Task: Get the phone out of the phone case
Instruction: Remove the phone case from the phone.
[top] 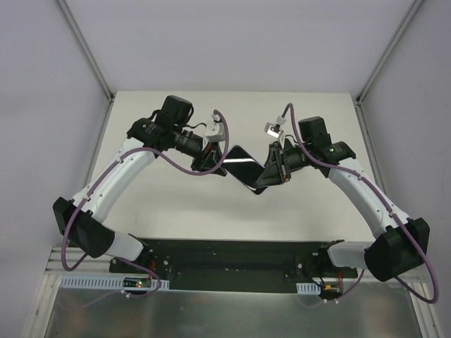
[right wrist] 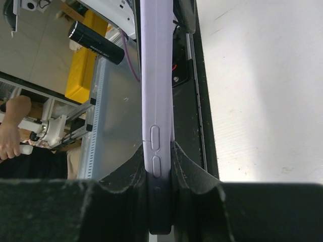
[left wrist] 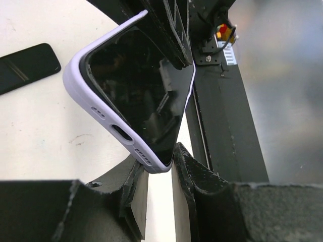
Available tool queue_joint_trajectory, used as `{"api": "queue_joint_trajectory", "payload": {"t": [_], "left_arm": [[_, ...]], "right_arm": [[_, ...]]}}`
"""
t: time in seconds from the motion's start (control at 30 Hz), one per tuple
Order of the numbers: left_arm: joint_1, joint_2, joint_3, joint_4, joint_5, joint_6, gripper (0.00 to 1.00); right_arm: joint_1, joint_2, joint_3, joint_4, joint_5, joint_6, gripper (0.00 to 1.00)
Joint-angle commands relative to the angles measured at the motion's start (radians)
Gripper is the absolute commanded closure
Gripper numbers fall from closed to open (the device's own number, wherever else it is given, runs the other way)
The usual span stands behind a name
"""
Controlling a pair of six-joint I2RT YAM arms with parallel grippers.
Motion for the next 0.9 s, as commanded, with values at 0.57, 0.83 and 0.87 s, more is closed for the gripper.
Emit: {"api": "queue_joint_trajectory", "payload": {"t": [0.57,0.83,0.87], "left_arm": [[-0.283,0.056,0.175,-0.209,-0.169,0.277,1.00],[-0.286,0.078,0.155,-0.196,-0.209,0.300,1.00],[-0.286,0.078,0.152,-0.194,-0.218,0.300,1.00]], "right_arm": [[0.011,0.029,-0.045,0.358,-0.164,0.278,1.00],[0.017,0.017,-0.040,0.384,-0.187,0.317,1.00],[0.015,0.015,-0.043,0.384,-0.187,0.314,1.00]]}}
